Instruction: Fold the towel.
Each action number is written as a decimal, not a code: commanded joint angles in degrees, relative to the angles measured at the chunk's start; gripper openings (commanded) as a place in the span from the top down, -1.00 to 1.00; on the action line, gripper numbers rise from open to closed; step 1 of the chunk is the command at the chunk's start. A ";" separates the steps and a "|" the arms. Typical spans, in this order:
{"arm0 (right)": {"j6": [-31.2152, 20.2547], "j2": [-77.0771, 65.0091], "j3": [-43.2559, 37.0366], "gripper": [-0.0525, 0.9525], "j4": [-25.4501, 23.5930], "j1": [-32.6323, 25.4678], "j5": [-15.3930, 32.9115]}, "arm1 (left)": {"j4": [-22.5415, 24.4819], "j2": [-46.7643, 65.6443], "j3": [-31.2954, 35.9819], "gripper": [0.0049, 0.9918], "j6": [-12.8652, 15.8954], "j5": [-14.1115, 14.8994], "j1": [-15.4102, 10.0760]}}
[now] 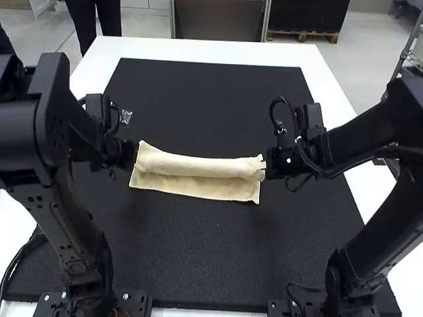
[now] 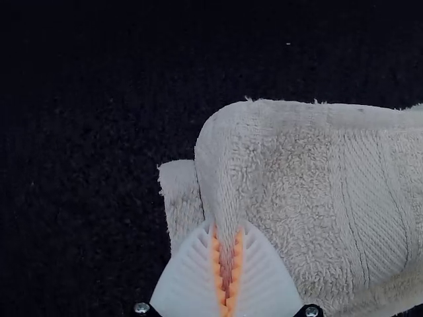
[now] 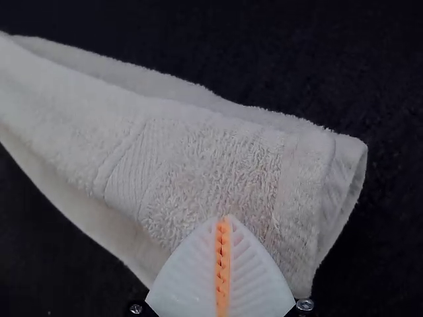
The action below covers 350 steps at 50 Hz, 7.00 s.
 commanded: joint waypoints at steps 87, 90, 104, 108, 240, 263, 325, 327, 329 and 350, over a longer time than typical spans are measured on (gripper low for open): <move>-2.34 7.79 0.02 -0.75 5.25 0.48 0.00 | 15.48 0.85 -6.74 -0.16 2.38 -5.39 0.82; -2.34 8.85 0.02 -0.76 5.78 0.48 0.09 | 15.66 0.93 -6.82 -0.20 1.94 -5.39 0.82; -2.42 10.69 0.28 -0.81 7.01 0.56 0.09 | 15.31 1.37 -7.17 -0.57 1.94 -5.57 1.00; -2.42 11.31 0.72 -0.81 7.10 0.56 -0.09 | 15.39 1.37 -7.17 -0.78 1.94 -6.18 1.00; -1.54 16.14 2.04 0.46 8.59 2.23 -2.46 | 11.62 -4.78 -1.46 -0.95 -4.74 6.03 12.87; -0.75 14.38 2.48 0.93 8.24 1.71 -4.83 | 12.85 -4.43 -2.16 -0.95 -4.83 5.86 14.54; 8.39 8.06 14.43 0.93 0.95 12.60 -6.68 | 14.16 -3.46 -3.83 -0.95 -4.74 4.36 14.27; 8.39 8.58 14.96 0.93 0.95 13.04 -6.77 | 14.16 -3.46 -3.92 -0.95 -4.83 4.27 14.10; 8.39 9.02 15.31 0.93 1.04 13.40 -6.77 | 14.08 -3.46 -3.83 -0.95 -4.74 4.27 14.10; 9.27 14.91 20.32 0.93 3.50 19.11 -6.86 | 14.25 -3.46 -3.83 -0.95 -4.74 3.13 14.18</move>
